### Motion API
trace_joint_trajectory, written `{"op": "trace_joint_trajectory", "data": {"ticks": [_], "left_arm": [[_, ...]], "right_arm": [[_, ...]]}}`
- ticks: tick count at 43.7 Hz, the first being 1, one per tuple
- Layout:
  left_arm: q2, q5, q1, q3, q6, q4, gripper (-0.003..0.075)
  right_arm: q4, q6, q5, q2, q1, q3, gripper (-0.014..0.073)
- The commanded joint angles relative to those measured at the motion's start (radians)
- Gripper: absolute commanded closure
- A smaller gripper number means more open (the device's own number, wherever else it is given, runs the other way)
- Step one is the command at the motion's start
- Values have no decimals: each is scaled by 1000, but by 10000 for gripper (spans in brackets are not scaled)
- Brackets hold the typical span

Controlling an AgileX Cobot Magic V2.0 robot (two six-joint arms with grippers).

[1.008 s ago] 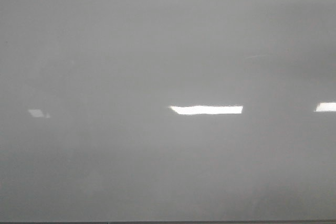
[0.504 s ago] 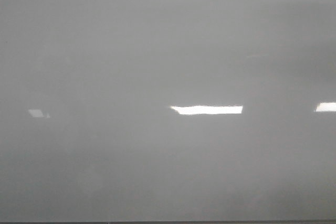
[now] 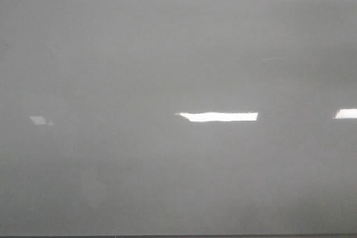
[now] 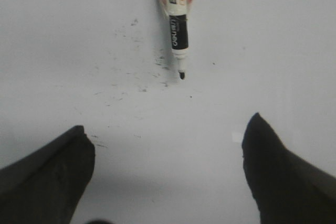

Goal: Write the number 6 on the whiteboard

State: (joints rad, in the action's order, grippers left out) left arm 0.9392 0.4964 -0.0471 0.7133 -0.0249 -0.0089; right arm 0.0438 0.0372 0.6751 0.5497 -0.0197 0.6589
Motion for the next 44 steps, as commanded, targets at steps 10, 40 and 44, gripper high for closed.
{"op": "trace_joint_trajectory", "data": {"ticks": [10,40,44], "left_arm": [[234,-106,-23,157,-21,-18,155],[479,-267,22,266,-6,-24,168],[486,-283,22,266,-6,-24,229]], "right_arm": [[-8,0,-77,9,0,25,45],[-8,0,-77,9,0,25,45],[-8,0,-77,9,0,25,45]]}}
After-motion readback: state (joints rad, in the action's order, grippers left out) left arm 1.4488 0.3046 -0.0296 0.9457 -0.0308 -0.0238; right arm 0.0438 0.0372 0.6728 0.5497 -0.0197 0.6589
